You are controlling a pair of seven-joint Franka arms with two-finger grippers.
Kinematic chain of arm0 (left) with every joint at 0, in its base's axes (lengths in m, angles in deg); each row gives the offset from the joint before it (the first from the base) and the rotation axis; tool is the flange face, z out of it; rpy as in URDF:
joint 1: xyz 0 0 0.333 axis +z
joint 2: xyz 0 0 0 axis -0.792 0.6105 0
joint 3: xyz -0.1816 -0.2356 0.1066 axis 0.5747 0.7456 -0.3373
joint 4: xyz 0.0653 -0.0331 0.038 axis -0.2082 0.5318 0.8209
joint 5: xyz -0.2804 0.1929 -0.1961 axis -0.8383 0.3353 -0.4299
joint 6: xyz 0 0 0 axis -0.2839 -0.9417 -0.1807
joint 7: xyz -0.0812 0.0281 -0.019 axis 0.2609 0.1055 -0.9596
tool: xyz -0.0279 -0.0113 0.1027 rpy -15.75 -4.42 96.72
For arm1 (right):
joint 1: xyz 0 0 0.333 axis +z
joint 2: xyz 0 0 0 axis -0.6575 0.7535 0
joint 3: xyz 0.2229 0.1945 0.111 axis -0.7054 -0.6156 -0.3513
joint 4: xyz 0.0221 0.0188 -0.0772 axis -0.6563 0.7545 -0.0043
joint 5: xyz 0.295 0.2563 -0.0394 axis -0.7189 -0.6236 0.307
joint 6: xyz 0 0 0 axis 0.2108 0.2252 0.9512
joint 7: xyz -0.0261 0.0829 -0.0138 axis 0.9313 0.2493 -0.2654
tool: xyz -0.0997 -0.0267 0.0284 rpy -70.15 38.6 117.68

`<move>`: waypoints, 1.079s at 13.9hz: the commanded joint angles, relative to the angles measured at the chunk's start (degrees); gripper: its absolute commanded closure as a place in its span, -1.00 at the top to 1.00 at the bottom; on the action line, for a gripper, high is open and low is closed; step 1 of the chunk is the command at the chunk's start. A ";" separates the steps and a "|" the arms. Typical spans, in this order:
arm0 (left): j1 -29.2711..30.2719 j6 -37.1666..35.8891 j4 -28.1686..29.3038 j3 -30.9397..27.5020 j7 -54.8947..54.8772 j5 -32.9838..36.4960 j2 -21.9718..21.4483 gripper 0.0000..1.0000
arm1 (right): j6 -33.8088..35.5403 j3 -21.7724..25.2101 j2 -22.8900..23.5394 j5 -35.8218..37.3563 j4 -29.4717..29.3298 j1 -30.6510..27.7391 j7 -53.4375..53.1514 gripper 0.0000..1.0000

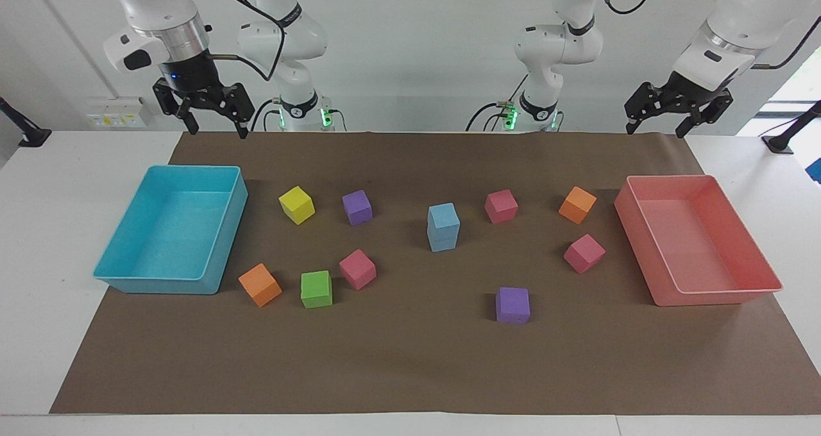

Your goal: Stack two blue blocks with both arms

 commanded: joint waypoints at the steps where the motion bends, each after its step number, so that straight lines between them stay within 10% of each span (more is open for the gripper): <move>1: 1.16 -0.52 -0.62 0.75 -0.54 0.26 -0.36 1.00 | 0.57 1.52 -2.26 0.96 3.26 -0.51 1.65 1.00; 15: 1.42 -0.87 4.74 0.75 -1.16 -0.10 -4.05 1.00 | 4.35 1.44 -2.01 3.42 1.00 0.37 9.65 1.00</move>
